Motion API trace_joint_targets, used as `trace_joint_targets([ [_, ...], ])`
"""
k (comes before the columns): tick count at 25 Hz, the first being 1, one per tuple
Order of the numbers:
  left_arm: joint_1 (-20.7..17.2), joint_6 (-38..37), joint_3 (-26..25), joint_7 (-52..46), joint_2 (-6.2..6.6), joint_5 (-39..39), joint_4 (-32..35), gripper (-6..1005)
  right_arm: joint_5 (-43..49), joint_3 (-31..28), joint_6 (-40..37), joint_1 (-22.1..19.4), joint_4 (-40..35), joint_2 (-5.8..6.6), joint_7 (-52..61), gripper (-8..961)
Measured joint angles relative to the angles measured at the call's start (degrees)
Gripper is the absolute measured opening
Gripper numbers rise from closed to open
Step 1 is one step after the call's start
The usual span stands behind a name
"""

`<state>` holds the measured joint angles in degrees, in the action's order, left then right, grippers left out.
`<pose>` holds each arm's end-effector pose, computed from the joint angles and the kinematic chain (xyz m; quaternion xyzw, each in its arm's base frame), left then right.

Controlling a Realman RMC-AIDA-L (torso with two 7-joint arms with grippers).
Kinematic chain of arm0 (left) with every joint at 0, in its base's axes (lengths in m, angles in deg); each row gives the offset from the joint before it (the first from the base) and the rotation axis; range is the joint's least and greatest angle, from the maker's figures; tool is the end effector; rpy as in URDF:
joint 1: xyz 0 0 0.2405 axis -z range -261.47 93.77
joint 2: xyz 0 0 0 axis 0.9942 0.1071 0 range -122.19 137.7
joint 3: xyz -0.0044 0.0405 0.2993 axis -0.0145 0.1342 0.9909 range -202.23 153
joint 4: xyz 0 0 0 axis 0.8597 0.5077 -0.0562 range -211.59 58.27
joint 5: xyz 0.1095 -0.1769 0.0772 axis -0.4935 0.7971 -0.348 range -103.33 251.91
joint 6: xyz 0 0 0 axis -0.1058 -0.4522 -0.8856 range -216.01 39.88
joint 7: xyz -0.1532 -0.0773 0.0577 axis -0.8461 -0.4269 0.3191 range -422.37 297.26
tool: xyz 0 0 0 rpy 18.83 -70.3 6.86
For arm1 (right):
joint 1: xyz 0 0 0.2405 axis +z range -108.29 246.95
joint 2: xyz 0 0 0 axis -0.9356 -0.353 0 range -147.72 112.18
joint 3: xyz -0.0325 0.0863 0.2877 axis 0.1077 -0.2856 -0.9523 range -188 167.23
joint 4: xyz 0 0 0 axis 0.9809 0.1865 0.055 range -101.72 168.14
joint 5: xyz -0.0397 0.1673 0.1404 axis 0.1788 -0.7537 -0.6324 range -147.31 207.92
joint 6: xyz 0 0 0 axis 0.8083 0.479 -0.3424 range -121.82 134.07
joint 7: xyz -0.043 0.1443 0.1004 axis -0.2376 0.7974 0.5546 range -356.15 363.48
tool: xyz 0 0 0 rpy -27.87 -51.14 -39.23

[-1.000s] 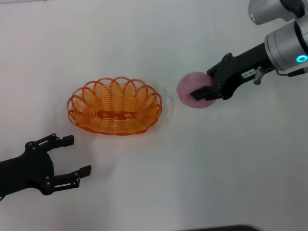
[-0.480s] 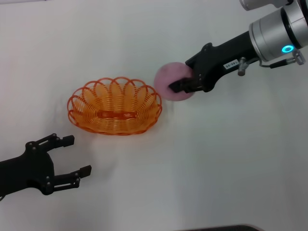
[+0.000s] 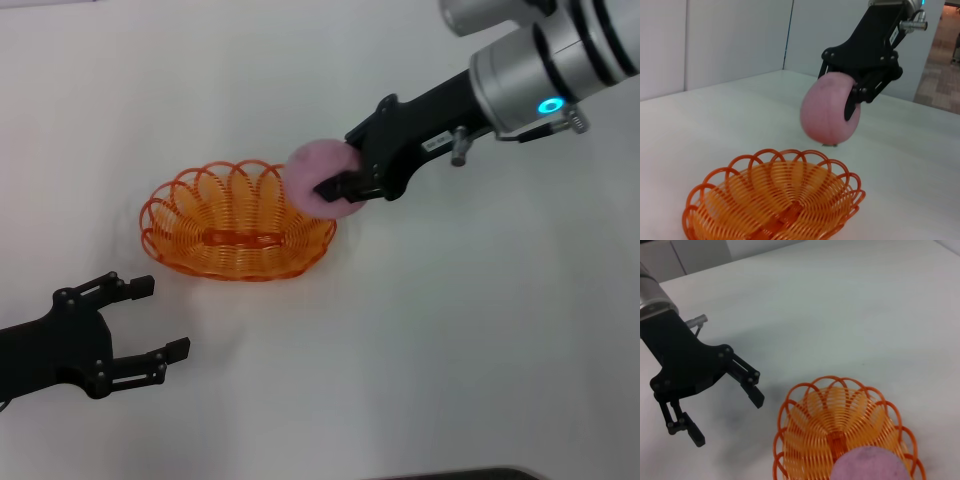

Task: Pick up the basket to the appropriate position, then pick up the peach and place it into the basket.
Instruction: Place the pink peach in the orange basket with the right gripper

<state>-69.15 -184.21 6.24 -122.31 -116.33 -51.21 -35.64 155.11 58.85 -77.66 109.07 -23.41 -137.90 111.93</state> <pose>-0.3648 0.2545 -0.0766 -0.9475 -0.1937 -0.2058 0.1495 0.1926 0.4049 -0.0959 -0.9877 0.1499 0.0177 0.0417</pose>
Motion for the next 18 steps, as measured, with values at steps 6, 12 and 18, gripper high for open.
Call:
trace_joint_targets([
  [6,0.1,0.0,0.0,0.0,0.07,0.0,0.0,884,-1.6,5.5,5.5,0.6,2.2,-0.06,-0.1,296],
  [12,0.2,0.0,0.0,-0.1,0.07,0.0,0.0,884,-5.1,10.0,11.3,1.5,5.3,-0.10,-0.5,297],
  [18,0.2,0.0,0.0,-0.1,0.07,0.0,0.0,885,-5.6,12.4,15.0,2.9,8.0,-0.14,-1.1,299],
])
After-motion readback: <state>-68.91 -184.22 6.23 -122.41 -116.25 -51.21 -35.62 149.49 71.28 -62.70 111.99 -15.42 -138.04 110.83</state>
